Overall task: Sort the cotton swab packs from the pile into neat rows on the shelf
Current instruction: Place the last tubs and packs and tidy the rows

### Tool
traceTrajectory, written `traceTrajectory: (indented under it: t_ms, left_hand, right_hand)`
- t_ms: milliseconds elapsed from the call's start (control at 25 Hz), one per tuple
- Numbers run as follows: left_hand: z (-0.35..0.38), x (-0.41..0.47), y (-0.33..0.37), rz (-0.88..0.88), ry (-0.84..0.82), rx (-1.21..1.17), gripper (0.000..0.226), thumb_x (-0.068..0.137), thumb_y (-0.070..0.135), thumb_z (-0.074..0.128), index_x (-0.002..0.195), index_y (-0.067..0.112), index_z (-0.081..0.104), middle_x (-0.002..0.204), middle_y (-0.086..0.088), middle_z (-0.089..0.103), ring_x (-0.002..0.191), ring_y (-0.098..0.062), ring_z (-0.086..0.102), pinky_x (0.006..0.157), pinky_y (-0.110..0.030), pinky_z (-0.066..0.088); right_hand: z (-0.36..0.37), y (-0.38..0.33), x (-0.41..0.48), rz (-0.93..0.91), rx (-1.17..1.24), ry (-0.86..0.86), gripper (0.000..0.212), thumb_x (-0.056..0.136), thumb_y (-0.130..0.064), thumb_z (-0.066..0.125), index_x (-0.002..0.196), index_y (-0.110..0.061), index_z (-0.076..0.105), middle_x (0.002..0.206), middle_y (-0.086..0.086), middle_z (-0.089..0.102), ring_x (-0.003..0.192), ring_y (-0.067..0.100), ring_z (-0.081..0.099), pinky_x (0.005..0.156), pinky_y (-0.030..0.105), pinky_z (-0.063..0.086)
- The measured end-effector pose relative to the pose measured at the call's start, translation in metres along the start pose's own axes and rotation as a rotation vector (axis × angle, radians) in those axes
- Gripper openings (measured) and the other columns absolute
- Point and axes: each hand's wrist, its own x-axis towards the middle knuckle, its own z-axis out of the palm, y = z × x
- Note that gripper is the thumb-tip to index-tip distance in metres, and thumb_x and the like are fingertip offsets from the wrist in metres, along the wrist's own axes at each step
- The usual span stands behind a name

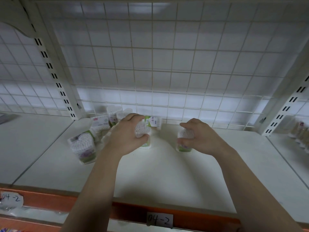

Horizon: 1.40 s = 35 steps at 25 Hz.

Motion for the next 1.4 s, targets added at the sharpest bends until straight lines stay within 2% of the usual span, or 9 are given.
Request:
traceTrajectory:
  t_ms: [80,200,280,400,680,840,1000,1200,1400]
  left_hand:
    - [0.001,-0.001,0.002,0.032,-0.041,-0.048,0.061,0.076,0.033,0.062,0.135,0.03,0.047,0.138,0.014,0.045,0.127,-0.007,0.042,0.101,-0.024,0.034]
    - [0.002,-0.001,0.005,0.029,-0.044,-0.029,0.056,0.077,0.029,0.062,0.132,0.026,0.053,0.133,0.012,0.049,0.121,-0.008,0.047,0.092,-0.017,0.033]
    - [0.002,-0.001,0.007,0.003,-0.05,-0.024,0.06,0.071,0.041,0.061,0.128,0.024,0.056,0.128,0.011,0.047,0.111,-0.009,0.051,0.091,-0.02,0.036]
    - [0.006,-0.001,0.013,-0.018,-0.069,-0.004,0.054,0.075,0.046,0.072,0.122,0.022,0.061,0.118,0.009,0.046,0.097,-0.008,0.051,0.083,-0.021,0.036]
    - [0.024,-0.003,0.064,0.114,-0.012,-0.05,0.044,0.07,0.053,0.073,0.102,0.024,0.066,0.095,0.009,0.06,0.089,-0.011,0.056,0.074,-0.023,0.04]
    - [0.041,-0.006,0.126,0.185,0.014,-0.083,0.039,0.069,0.053,0.073,0.095,0.025,0.067,0.09,0.015,0.059,0.084,-0.007,0.054,0.066,-0.011,0.034]
    - [0.069,-0.015,0.2,0.275,0.025,-0.172,0.053,0.06,0.064,0.059,0.094,0.025,0.069,0.091,0.015,0.062,0.085,-0.005,0.056,0.073,-0.017,0.042]
    - [0.113,-0.035,0.315,0.381,0.007,-0.231,0.039,0.069,0.047,0.073,0.099,0.023,0.07,0.096,0.013,0.063,0.09,-0.008,0.057,0.076,-0.02,0.042]
    - [0.155,-0.052,0.42,0.475,0.059,-0.279,0.043,0.068,0.05,0.065,0.1,0.022,0.069,0.1,0.012,0.061,0.093,-0.009,0.057,0.084,-0.022,0.043]
  right_hand:
    - [-0.004,-0.001,-0.003,0.02,-0.033,-0.078,0.068,0.081,-0.04,0.065,0.142,-0.024,0.039,0.127,-0.011,0.041,0.121,0.009,0.041,0.096,0.026,0.036]
    - [-0.012,-0.003,-0.007,0.051,-0.048,-0.153,0.069,0.081,-0.039,0.064,0.143,-0.033,0.034,0.13,-0.012,0.039,0.118,0.01,0.042,0.092,0.026,0.037]
    - [-0.015,-0.002,-0.01,0.037,-0.056,-0.098,0.059,0.077,-0.04,0.067,0.132,-0.035,0.046,0.119,-0.011,0.047,0.11,0.012,0.047,0.089,0.029,0.041]
    - [-0.015,0.0,-0.018,0.006,-0.03,0.001,0.046,0.075,-0.041,0.071,0.116,-0.026,0.058,0.108,-0.008,0.056,0.102,0.013,0.052,0.081,0.027,0.042]
    - [-0.043,0.018,-0.054,0.021,0.009,0.168,0.044,0.074,-0.038,0.075,0.112,-0.019,0.063,0.107,-0.004,0.058,0.092,0.01,0.052,0.075,0.022,0.038]
    - [-0.081,0.043,-0.101,0.061,0.024,0.31,0.05,0.073,-0.038,0.075,0.118,-0.025,0.058,0.104,-0.007,0.057,0.089,0.006,0.051,0.068,0.016,0.037]
    - [-0.129,0.073,-0.162,0.08,-0.001,0.482,0.047,0.073,-0.034,0.076,0.116,-0.022,0.061,0.105,-0.009,0.058,0.08,0.006,0.052,0.071,0.019,0.038]
    - [-0.195,0.13,-0.255,0.129,-0.027,0.657,0.045,0.068,-0.029,0.08,0.109,-0.02,0.065,0.097,-0.009,0.059,0.069,0.009,0.054,0.072,0.027,0.045]
    - [-0.253,0.19,-0.34,0.194,-0.059,0.735,0.042,0.071,-0.029,0.078,0.11,-0.023,0.064,0.099,-0.008,0.059,0.068,0.005,0.054,0.072,0.027,0.047]
